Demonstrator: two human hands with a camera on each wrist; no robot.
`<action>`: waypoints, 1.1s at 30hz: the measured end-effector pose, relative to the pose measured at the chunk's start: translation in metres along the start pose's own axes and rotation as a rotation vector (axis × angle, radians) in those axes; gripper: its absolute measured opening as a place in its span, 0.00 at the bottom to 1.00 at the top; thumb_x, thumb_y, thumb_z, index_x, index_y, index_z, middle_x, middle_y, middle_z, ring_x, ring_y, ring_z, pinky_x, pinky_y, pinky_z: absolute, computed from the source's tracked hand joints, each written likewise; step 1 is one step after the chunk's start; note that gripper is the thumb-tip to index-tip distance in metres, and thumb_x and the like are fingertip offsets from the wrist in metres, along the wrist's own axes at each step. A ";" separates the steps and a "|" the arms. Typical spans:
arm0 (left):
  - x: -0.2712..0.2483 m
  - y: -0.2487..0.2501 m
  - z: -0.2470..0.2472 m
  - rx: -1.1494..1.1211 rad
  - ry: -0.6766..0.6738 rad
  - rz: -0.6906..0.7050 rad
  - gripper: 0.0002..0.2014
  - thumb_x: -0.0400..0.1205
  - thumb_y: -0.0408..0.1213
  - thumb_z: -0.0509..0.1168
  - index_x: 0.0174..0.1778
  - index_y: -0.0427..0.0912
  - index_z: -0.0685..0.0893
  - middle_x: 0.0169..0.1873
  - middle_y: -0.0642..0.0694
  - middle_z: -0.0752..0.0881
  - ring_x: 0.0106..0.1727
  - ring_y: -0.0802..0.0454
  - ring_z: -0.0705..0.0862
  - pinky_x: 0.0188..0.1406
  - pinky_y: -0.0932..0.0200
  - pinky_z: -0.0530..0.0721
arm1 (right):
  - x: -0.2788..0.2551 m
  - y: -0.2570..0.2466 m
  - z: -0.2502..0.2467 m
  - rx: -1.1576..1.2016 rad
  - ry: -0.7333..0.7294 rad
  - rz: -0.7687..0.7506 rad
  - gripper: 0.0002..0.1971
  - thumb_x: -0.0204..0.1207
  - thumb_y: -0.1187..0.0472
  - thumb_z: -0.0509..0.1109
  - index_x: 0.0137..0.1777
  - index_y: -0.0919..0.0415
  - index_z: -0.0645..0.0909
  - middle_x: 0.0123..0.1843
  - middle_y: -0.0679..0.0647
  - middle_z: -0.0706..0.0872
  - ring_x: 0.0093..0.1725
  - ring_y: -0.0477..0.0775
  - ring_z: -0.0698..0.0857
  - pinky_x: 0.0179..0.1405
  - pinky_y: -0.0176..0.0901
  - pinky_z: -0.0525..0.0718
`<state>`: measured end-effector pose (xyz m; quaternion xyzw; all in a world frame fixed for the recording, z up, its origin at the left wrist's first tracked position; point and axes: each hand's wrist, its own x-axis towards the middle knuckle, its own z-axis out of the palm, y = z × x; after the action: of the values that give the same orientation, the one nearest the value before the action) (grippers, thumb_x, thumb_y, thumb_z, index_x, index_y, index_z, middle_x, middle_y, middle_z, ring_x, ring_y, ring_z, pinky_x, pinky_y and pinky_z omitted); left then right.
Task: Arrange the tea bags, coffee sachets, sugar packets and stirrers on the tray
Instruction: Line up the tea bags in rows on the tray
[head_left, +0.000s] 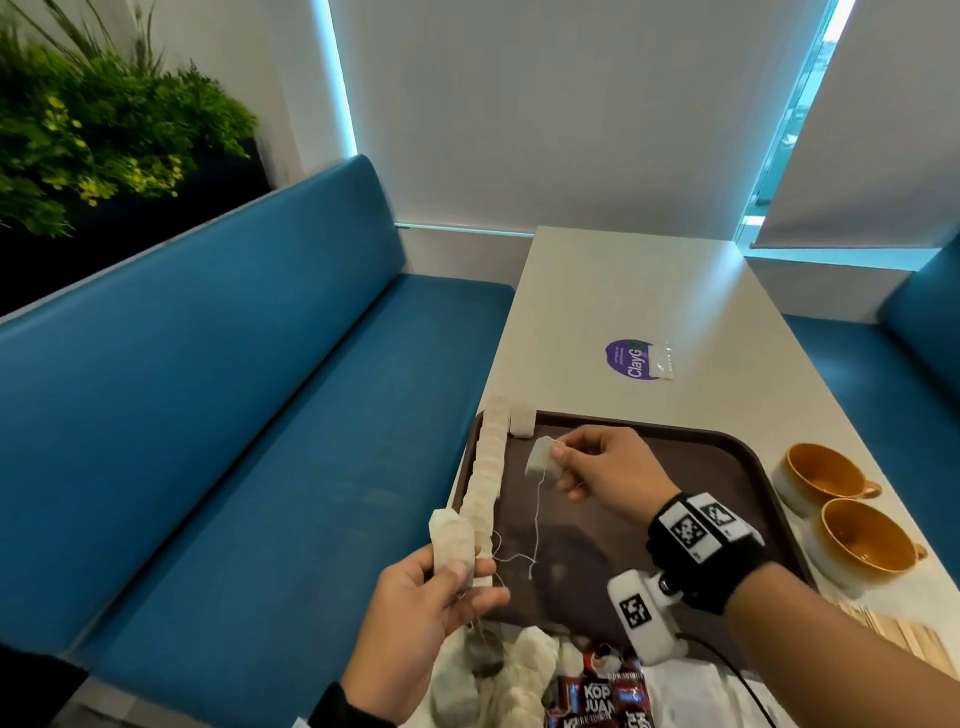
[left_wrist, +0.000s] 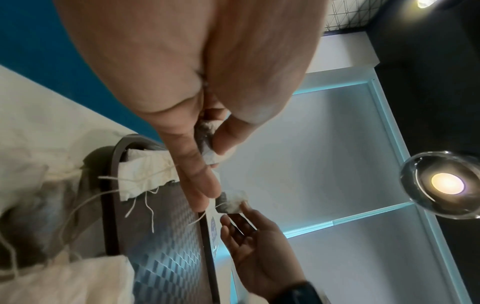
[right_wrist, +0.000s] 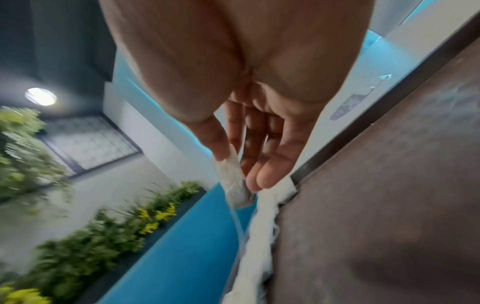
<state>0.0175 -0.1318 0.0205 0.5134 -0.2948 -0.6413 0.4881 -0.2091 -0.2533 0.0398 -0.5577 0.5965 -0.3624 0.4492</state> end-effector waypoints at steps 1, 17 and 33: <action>0.002 0.000 0.000 0.006 0.005 0.001 0.10 0.88 0.24 0.60 0.57 0.28 0.86 0.48 0.30 0.92 0.47 0.27 0.92 0.41 0.52 0.94 | 0.015 0.004 0.000 -0.020 0.021 0.009 0.06 0.85 0.60 0.73 0.51 0.61 0.89 0.32 0.58 0.91 0.28 0.50 0.86 0.34 0.42 0.88; 0.032 -0.002 -0.020 0.093 -0.009 -0.033 0.10 0.86 0.26 0.65 0.59 0.35 0.87 0.48 0.38 0.94 0.46 0.30 0.93 0.41 0.48 0.91 | 0.139 0.027 0.033 -0.300 -0.029 0.182 0.06 0.83 0.57 0.75 0.48 0.60 0.87 0.38 0.58 0.90 0.34 0.54 0.88 0.32 0.44 0.91; 0.024 0.001 -0.018 0.017 -0.012 -0.033 0.10 0.85 0.24 0.65 0.58 0.38 0.86 0.48 0.36 0.94 0.47 0.32 0.93 0.43 0.49 0.94 | 0.108 0.006 0.030 -0.177 0.107 0.133 0.06 0.83 0.54 0.74 0.52 0.56 0.84 0.40 0.57 0.90 0.31 0.51 0.88 0.33 0.46 0.93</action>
<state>0.0347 -0.1519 0.0076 0.5186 -0.2947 -0.6497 0.4713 -0.1803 -0.3571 0.0101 -0.5345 0.6848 -0.3070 0.3888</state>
